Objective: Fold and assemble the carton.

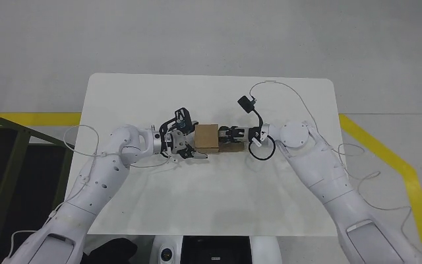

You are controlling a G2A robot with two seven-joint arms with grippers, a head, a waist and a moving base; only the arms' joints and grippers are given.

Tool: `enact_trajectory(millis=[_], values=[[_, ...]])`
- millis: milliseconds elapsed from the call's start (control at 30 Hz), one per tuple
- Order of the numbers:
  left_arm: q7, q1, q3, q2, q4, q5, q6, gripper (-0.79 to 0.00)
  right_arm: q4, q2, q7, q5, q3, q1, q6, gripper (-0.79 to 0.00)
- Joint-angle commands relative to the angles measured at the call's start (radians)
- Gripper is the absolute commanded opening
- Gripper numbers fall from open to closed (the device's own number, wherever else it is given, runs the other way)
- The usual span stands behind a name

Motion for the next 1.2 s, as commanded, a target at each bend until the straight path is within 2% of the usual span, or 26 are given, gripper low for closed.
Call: enact_trajectory(millis=[0, 367, 433, 467, 567, 767, 1167], values=[[0.001, 0.002, 0.002, -0.001, -0.002, 0.005, 0.015, 0.000, 0.001, 0.003, 0.010, -0.001, 0.008, 0.001, 0.001, -0.785], [0.001, 0.004, 0.001, -0.004, 0.003, -0.003, 0.060, 0.000, -0.151, 0.071, 0.138, -0.106, 0.160, -0.076, 0.052, -0.785], [-0.002, 0.004, 0.001, -0.004, 0.004, -0.006, 0.060, 0.000, -0.175, 0.085, 0.157, -0.129, 0.193, -0.098, 0.060, -0.573], [-0.003, 0.004, 0.001, -0.004, 0.003, -0.007, 0.060, 0.000, -0.184, 0.090, 0.165, -0.129, 0.209, -0.109, 0.063, -0.520], [-0.005, 0.003, 0.001, -0.005, 0.003, -0.009, 0.057, 0.000, -0.207, 0.105, 0.175, -0.160, 0.246, -0.135, 0.079, -0.449], [-0.009, 0.002, 0.002, -0.005, 0.005, -0.016, 0.052, 0.000, -0.208, 0.115, 0.169, -0.176, 0.259, -0.164, 0.088, -0.453], [-0.017, 0.001, 0.002, -0.006, 0.007, -0.026, 0.045, 0.000, -0.095, 0.091, 0.128, -0.121, 0.172, -0.123, 0.058, -0.419]])
